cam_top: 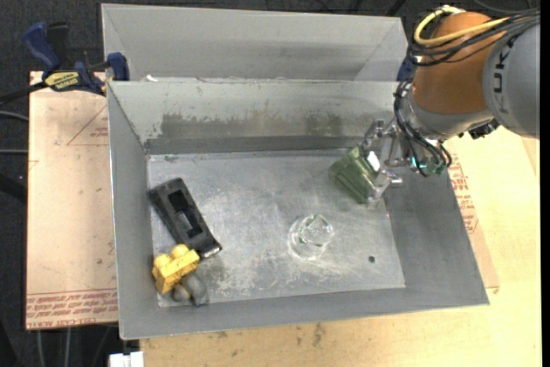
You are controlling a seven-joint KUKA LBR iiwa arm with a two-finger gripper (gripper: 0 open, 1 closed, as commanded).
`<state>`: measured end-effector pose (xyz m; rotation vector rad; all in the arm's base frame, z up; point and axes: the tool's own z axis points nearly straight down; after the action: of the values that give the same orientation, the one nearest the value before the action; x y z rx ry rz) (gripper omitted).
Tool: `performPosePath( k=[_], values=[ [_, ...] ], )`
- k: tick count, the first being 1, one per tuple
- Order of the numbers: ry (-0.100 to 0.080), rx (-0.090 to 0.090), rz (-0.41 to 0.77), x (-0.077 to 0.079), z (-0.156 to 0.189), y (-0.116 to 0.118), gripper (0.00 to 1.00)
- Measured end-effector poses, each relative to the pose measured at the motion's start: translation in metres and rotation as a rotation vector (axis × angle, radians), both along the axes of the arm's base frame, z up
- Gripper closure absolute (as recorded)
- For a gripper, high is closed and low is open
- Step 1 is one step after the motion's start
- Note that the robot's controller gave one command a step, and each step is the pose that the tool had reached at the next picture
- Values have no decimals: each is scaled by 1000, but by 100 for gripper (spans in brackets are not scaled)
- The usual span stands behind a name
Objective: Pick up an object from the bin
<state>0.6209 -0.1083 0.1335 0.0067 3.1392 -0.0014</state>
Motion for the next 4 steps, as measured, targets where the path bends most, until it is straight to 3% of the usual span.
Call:
performPosePath(
  k=[1,2,4],
  values=[
    [-6,-1,2,1,4,0,0],
    [-9,0,48,28,-57,-3,100],
    [-9,0,49,28,-57,-3,100]
  ],
)
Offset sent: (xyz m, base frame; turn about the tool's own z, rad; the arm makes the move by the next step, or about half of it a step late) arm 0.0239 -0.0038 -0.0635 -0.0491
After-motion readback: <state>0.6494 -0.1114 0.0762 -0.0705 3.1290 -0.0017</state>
